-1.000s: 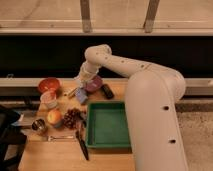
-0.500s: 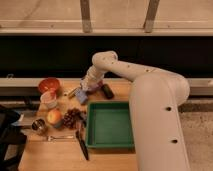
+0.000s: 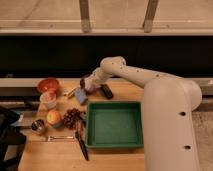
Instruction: Wipe purple bowl with towel
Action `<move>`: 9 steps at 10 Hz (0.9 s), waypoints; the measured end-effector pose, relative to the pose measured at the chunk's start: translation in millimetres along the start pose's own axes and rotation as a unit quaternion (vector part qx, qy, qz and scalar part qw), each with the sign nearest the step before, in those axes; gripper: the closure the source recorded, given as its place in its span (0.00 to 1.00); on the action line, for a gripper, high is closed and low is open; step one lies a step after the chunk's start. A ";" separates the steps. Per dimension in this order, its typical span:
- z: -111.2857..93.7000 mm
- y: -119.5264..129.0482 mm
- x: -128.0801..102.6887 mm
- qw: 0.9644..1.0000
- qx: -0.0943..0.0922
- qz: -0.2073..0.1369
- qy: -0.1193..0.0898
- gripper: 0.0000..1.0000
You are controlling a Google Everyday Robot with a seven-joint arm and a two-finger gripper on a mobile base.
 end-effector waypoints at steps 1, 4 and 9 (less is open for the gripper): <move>0.9 2.5 0.2 1.000 -0.001 -0.001 0.001 1.00; 4.2 -6.7 1.1 1.000 0.008 0.009 0.011 1.00; 57.9 -36.9 8.4 0.997 0.048 0.009 0.055 1.00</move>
